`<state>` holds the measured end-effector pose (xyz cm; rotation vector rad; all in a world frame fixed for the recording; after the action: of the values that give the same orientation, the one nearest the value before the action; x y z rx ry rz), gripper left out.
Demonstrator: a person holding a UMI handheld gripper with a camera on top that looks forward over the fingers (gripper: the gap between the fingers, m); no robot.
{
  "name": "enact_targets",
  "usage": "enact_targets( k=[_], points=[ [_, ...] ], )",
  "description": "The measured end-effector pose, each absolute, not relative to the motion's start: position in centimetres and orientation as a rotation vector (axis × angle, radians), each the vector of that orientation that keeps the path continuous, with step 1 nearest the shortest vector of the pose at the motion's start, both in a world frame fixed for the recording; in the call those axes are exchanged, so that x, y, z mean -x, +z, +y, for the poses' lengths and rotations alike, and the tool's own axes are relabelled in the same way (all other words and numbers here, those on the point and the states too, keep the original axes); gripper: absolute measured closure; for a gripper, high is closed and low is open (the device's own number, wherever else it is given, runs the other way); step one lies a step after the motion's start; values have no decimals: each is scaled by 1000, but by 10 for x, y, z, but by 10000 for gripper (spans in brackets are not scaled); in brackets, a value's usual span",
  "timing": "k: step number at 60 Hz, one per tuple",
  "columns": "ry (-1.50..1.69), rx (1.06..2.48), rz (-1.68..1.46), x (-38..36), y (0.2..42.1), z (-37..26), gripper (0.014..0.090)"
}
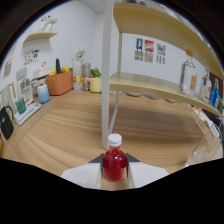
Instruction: Make me a cup of Vodka Sunrise.
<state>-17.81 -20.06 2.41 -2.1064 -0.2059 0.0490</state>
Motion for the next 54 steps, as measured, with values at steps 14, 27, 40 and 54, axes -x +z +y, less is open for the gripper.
enact_targets(
  k=[14, 27, 40, 54],
  points=[
    [62, 2115, -219, 177, 26, -215, 552],
    [147, 2040, -213, 175, 90, -238, 186],
    [129, 1939, -173, 121, 158, -279, 187],
    [44, 1969, -85, 23, 151, -323, 186]
  ],
)
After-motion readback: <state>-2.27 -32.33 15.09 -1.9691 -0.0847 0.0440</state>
